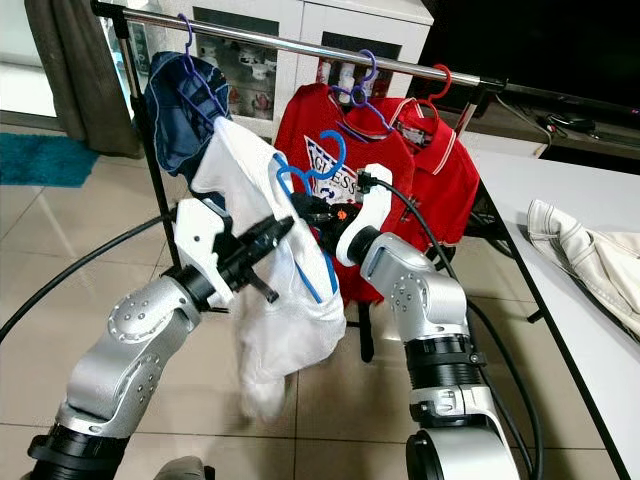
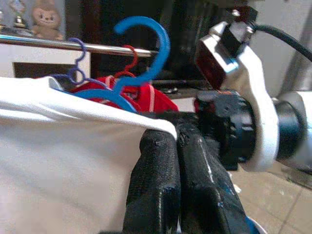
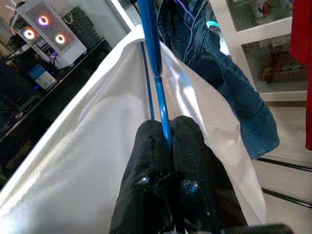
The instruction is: Hang hanger
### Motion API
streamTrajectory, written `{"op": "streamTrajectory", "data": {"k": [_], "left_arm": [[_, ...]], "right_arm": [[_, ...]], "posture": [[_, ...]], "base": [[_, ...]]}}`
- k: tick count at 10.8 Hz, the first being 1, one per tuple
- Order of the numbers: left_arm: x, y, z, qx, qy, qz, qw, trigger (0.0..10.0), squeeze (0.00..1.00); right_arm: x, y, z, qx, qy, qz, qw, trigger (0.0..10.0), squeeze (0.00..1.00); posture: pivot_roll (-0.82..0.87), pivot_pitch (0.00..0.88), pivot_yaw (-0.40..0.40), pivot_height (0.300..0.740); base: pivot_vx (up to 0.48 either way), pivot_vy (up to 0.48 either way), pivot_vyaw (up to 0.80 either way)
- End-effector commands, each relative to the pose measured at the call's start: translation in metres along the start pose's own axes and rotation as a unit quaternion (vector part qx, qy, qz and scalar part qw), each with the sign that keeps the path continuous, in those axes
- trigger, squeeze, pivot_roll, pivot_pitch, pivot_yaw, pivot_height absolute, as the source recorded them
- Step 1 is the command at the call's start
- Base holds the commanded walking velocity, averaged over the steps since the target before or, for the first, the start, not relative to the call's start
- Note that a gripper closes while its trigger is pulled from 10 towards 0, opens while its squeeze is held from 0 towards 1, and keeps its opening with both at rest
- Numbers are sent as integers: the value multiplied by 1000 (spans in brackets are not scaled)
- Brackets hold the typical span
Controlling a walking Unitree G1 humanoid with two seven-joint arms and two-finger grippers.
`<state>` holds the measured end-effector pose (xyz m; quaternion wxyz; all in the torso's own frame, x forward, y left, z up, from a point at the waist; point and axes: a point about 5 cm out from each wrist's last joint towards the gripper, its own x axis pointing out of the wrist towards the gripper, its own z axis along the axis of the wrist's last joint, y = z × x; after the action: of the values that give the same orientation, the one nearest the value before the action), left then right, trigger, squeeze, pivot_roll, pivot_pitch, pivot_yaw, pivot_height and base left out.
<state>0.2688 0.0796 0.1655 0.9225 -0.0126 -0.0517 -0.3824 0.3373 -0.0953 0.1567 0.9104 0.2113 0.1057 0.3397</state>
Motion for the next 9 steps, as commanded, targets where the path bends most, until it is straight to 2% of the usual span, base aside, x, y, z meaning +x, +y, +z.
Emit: {"op": "streamTrajectory", "data": {"k": [1,2,3,5,6,7,8,9], "left_arm": [[3,-12,6,9,-10,-39,999,0,0],[3,-14,7,14,-8,-49,999,0,0],[3,-10,3,26,8,-34,999,0,0],[0,14,-11,59,60,63,994,0,0],[-5,30,-21,71,98,126,985,10000,0],[-4,25,-19,25,81,106,991,10000,0],[-2,16,-16,5,64,76,995,10000,1000],[-1,12,-15,4,61,65,996,10000,1000]], "right_arm": [[1,-2,11,-17,-16,-9,1000,0,0],[1,-7,13,-20,-23,-28,999,0,0],[2,-7,15,-22,-27,-28,999,0,0],[1,-3,19,-33,-30,-13,999,0,0],[0,-2,22,-41,-29,2,999,0,0],[0,-2,22,-44,-28,7,999,0,0],[1,-1,22,-45,-26,11,999,0,0],[1,-1,23,-46,-25,13,999,0,0]], "posture": [[135,0,-147,740],[138,0,-145,740],[137,0,-144,740],[137,0,-144,740],[135,0,-143,740],[134,0,-144,740],[134,0,-147,740],[135,0,-149,740]], "base": [[0,0,0],[0,0,0],[0,0,0],[0,0,0],[0,0,0],[0,0,0],[0,0,0],[0,0,0]]}}
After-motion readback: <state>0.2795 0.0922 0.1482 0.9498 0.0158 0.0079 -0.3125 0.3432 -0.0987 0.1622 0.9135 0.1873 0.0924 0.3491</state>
